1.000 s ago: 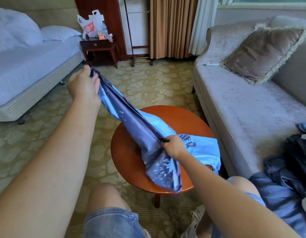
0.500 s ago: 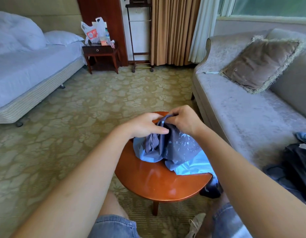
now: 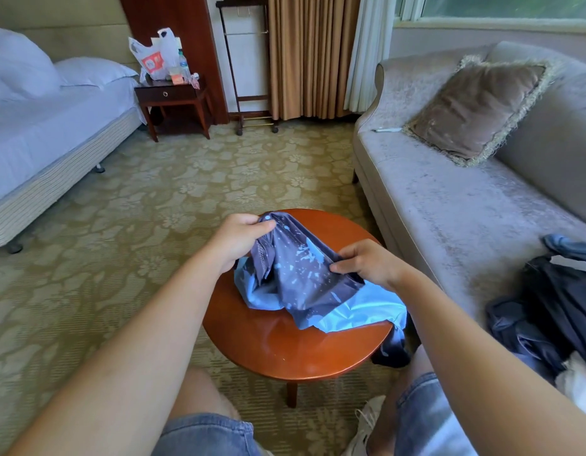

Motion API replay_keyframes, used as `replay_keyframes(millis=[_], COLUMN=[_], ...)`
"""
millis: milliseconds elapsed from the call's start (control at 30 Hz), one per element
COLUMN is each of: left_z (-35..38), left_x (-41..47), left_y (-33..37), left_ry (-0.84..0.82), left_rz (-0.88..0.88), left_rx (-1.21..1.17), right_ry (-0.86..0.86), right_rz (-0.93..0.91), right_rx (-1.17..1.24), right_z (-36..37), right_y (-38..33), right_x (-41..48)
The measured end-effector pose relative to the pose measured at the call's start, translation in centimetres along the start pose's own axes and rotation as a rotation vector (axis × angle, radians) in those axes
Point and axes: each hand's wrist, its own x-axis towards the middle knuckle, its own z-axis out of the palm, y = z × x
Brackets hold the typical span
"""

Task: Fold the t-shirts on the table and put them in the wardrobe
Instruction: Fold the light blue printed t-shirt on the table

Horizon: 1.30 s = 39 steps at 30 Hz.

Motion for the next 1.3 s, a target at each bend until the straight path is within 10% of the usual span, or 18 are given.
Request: replay_keyframes(millis=[400, 567, 1300], left_z=[1.0, 0.7, -2.3], left_x=[0.4, 0.4, 0.0], left_y=[-0.5, -1.2, 0.8], left_ry=[0.174, 0.166, 0.408], left_rz=[0.044, 0.022, -0.136], left_rx=[-0.079, -0.068, -0.679], right_ry=[-0.015, 0.284, 0.555], right_rz=[0.156, 0.15, -0.116], right_rx=[0.358, 0.686, 0.475], right_z=[0.7, 1.2, 0.4], right_y=[0.4, 0.7, -1.5], right_x=[-1.0, -0.1, -0.3])
